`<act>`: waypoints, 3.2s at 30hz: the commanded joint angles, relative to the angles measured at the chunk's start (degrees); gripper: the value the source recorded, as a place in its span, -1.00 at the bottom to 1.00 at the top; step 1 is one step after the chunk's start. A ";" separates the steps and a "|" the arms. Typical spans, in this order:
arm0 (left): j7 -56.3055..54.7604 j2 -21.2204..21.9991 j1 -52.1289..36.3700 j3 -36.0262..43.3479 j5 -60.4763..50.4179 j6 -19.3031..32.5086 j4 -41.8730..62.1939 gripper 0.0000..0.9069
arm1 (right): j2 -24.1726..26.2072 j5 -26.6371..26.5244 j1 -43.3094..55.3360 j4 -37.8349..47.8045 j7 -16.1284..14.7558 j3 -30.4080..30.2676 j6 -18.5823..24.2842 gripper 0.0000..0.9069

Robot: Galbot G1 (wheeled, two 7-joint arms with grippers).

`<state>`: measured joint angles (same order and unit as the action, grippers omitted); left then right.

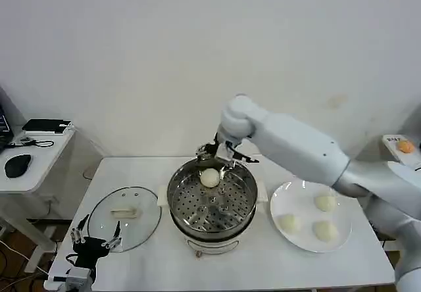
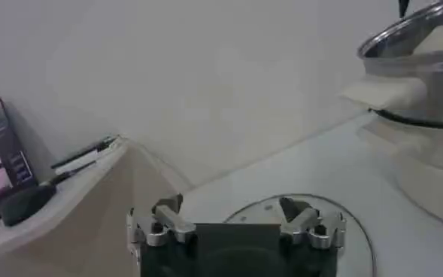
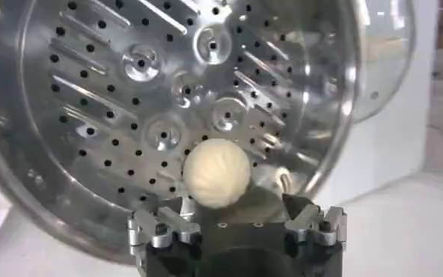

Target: Take steamed baozi put them in steamer then cover it.

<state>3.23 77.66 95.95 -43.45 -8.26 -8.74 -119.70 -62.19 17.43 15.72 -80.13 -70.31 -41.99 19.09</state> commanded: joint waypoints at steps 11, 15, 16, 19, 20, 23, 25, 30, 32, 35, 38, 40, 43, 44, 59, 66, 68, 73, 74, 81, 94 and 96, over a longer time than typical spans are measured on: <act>0.10 -0.68 -0.31 0.10 1.77 -0.54 -1.19 1.00 | 22.30 -24.74 3.57 -5.90 4.63 3.46 -25.87 1.00; 0.15 -1.34 -1.17 0.53 2.38 -1.22 -0.35 1.00 | 26.79 -25.74 3.46 -6.12 2.09 2.86 -34.67 1.00; 0.17 -1.45 -1.22 0.62 2.58 -1.43 -0.35 1.00 | 27.28 -25.85 3.23 -5.92 2.00 2.82 -35.13 1.00; 0.34 -1.80 -1.26 0.91 3.16 -1.73 -0.53 1.00 | 28.64 -24.70 2.44 -5.25 0.34 1.57 -39.24 1.00; 0.30 -1.81 -1.25 0.97 3.27 -1.80 -0.60 1.00 | 28.94 -24.57 2.13 -5.06 0.03 1.22 -40.09 1.00; 0.25 -1.97 -1.16 1.10 3.40 -1.84 -0.51 1.00 | 29.85 -22.03 -0.58 -4.35 -1.95 0.19 -41.62 1.00; 0.19 -2.15 -1.15 1.20 3.33 -1.84 -0.29 1.00 | 30.05 -20.14 -2.30 -4.16 -3.54 0.40 -41.12 1.00; -0.08 -2.26 -1.22 1.26 2.86 -1.78 0.63 1.00 | 29.67 -16.43 -6.56 -3.29 -4.04 0.51 -40.69 1.00; -0.04 -2.27 -1.04 1.24 2.89 -1.78 0.48 1.00 | 29.38 -15.52 -8.47 -3.04 -3.75 1.21 -40.71 1.00; -0.08 -2.11 -0.99 1.35 2.77 -1.79 0.53 1.00 | 28.24 -13.78 -11.90 -2.29 -3.48 2.61 -40.72 1.00; -0.06 -1.89 -0.86 1.43 2.68 -1.80 0.43 1.00 | 27.25 -12.93 -14.66 -1.62 -3.46 3.41 -40.52 1.00; -0.12 -1.80 -0.88 1.36 2.58 -1.80 0.66 1.00 | 26.68 -12.13 -15.64 -1.34 -3.44 3.60 -40.14 1.00; -0.21 -1.91 -0.66 1.31 2.32 -1.81 1.03 1.00 | 25.98 -11.61 -17.17 -1.16 -3.46 3.68 -39.97 1.00; -0.20 -1.96 -0.53 1.29 2.29 -1.80 1.14 1.00 | 25.80 -11.27 -17.91 -1.19 -3.46 3.68 -39.92 1.00; -0.04 -1.82 -0.23 1.44 1.80 -1.78 1.85 1.00 | 25.54 -10.11 -22.91 -1.10 -4.24 4.96 -39.58 1.00; -0.10 -1.80 -0.22 1.38 1.79 -1.73 2.04 1.00 | 24.75 -6.60 -24.73 -0.40 -3.09 6.30 -37.86 1.00; -0.13 -1.72 -0.28 1.41 1.75 -1.72 2.14 1.00 | 24.34 -5.71 -24.97 -0.11 -3.07 6.50 -37.46 1.00; -0.09 -1.75 -0.38 1.37 1.72 -1.70 2.28 1.00 | 22.61 -3.51 -25.81 1.22 -2.30 7.03 -37.01 1.00; -0.09 -1.75 -0.38 1.34 1.71 -1.70 2.31 1.00 | 22.48 -3.41 -25.93 1.27 -2.28 7.08 -36.96 1.00; -0.08 -1.85 -0.41 1.20 1.72 -1.68 2.66 1.00 | 21.68 -3.09 -27.02 1.60 -2.65 7.35 -36.85 1.00; -0.16 -1.79 -0.45 1.19 1.63 -1.60 3.00 1.00 | 20.51 -1.91 -29.01 2.51 -2.30 8.65 -36.48 1.00; -0.16 -1.75 -0.47 1.17 1.63 -1.60 3.03 1.00 | 20.42 -1.90 -29.10 2.45 -2.24 8.64 -36.56 1.00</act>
<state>3.07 75.99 95.42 -42.26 -6.63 -10.34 -116.67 -41.60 15.03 -12.98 -77.72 -72.62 -33.54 -17.63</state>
